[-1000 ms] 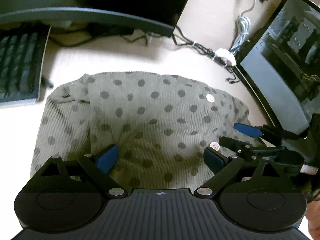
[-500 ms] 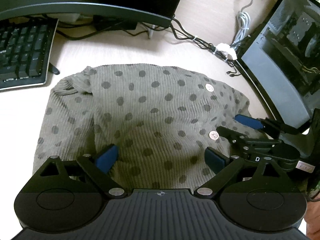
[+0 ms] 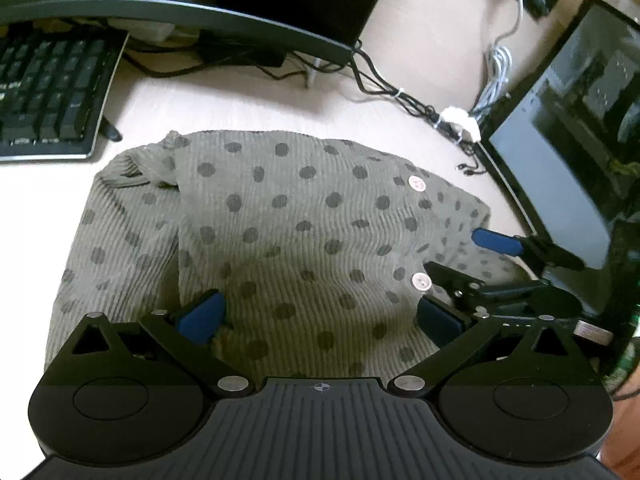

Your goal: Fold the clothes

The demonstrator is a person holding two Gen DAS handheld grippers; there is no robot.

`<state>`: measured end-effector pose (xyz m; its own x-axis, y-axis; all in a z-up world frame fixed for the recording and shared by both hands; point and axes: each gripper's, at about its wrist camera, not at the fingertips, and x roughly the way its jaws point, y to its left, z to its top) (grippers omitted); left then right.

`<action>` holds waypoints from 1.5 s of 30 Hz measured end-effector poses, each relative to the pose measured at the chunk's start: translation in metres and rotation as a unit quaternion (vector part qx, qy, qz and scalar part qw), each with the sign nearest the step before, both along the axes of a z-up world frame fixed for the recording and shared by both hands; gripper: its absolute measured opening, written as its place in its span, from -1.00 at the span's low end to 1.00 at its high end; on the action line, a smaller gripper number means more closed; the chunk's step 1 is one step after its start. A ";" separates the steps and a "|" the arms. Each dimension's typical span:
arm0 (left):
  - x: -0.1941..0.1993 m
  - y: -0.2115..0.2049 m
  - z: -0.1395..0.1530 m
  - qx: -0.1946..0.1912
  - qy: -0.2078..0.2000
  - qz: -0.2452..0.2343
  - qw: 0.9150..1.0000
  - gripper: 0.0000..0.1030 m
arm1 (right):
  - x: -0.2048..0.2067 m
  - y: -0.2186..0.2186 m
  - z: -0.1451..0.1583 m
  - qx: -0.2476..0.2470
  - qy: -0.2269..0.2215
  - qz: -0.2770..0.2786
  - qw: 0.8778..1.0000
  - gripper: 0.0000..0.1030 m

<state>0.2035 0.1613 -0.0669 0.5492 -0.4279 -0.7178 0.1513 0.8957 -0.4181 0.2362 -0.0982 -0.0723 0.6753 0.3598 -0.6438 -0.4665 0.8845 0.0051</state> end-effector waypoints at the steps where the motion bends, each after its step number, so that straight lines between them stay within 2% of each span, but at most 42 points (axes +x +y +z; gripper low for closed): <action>1: 0.000 0.000 0.000 -0.005 0.002 0.005 1.000 1.00 | 0.002 -0.001 -0.001 0.002 0.002 0.000 1.000 1.00; 5: 0.002 -0.003 0.001 0.001 0.008 0.020 1.000 1.00 | 0.005 -0.004 -0.002 0.007 0.002 0.002 1.000 1.00; 8: 0.003 -0.006 0.002 0.014 0.008 0.009 1.000 1.00 | 0.005 -0.003 -0.002 0.007 0.006 -0.003 1.000 1.00; 12: 0.007 -0.002 0.002 0.012 0.010 -0.019 1.000 1.00 | 0.005 -0.002 0.002 0.009 0.035 -0.033 0.999 1.00; 15: 0.012 0.004 0.001 0.003 0.013 -0.042 0.999 1.00 | 0.006 -0.001 0.004 0.005 0.061 -0.057 0.996 1.00; 21: 0.017 0.015 -0.002 -0.031 0.007 -0.055 0.998 1.00 | -0.001 0.009 0.001 -0.007 0.050 -0.101 0.994 1.00; 24: 0.019 0.014 -0.001 -0.035 0.012 -0.037 0.999 1.00 | -0.004 0.009 0.000 -0.009 0.038 -0.098 0.994 1.00; 28: 0.012 0.010 -0.002 -0.028 -0.003 -0.016 0.999 1.00 | -0.002 0.000 -0.003 0.009 0.024 -0.071 0.997 1.00; 33: -0.001 -0.002 -0.003 0.009 -0.038 -0.005 0.999 1.00 | -0.001 -0.004 -0.003 0.013 0.023 -0.053 0.998 1.00; 39: -0.026 0.015 0.017 -0.005 -0.031 0.053 0.998 1.00 | 0.003 -0.007 -0.001 0.007 0.032 -0.027 0.999 1.00; 42: -0.046 0.032 0.032 -0.021 -0.072 0.086 0.993 1.00 | 0.002 -0.008 -0.001 0.006 0.032 -0.017 0.999 1.00; 45: -0.050 0.051 0.032 -0.040 -0.066 0.095 0.992 1.00 | -0.001 -0.007 -0.002 0.005 0.021 -0.017 1.000 1.00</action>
